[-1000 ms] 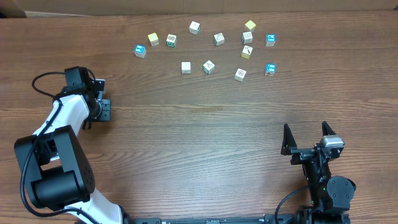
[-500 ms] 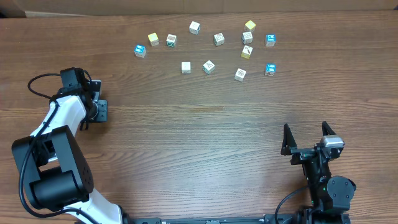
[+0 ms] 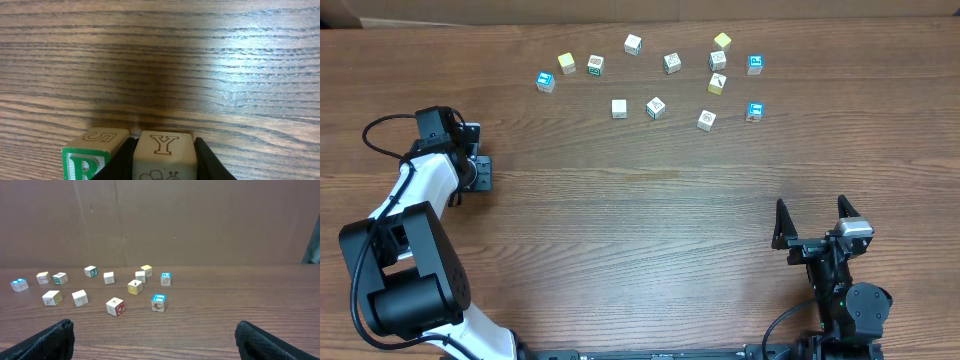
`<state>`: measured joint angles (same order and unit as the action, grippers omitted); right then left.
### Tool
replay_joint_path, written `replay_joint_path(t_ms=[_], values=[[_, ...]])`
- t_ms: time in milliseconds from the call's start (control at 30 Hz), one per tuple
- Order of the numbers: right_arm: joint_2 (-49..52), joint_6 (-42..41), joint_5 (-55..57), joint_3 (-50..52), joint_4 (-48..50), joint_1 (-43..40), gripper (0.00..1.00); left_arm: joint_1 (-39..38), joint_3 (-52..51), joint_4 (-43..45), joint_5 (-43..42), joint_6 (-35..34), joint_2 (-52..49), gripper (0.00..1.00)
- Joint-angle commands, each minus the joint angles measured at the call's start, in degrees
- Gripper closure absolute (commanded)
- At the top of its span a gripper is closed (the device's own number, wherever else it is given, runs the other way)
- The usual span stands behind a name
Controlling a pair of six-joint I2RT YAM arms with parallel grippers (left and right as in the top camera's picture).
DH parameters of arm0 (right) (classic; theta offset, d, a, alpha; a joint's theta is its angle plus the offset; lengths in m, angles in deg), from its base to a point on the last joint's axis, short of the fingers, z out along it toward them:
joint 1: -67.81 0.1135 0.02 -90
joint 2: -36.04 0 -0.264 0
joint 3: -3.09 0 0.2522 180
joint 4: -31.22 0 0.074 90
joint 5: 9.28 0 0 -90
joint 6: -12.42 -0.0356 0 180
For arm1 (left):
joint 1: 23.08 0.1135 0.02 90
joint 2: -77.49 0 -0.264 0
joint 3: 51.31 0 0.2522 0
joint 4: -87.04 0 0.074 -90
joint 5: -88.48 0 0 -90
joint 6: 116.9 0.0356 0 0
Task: Form a horizontal line
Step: 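Carry the 'Y' block and place it right of the 'R' block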
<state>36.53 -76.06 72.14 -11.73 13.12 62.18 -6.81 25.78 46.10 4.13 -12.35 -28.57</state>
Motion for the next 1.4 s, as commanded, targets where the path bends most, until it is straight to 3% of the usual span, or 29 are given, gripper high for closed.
replay_joint_path(t_ms=[0,533,633,1367], values=[[-0.3,0.3,0.0,0.6,0.2,-0.1,0.00,0.3,-0.3,0.2,0.0,-1.9,-1.1,0.88],[-0.3,0.3,0.0,0.6,0.2,-0.1,0.00,0.3,-0.3,-0.2,-0.8,-3.0,-1.1,0.76],[-0.3,0.3,0.0,0.6,0.2,-0.1,0.00,0.3,-0.3,-0.4,-0.8,-3.0,-1.1,0.69],[-0.3,0.3,0.0,0.6,0.2,-0.1,0.00,0.3,-0.3,2.0,-0.8,-3.0,-1.1,0.65]])
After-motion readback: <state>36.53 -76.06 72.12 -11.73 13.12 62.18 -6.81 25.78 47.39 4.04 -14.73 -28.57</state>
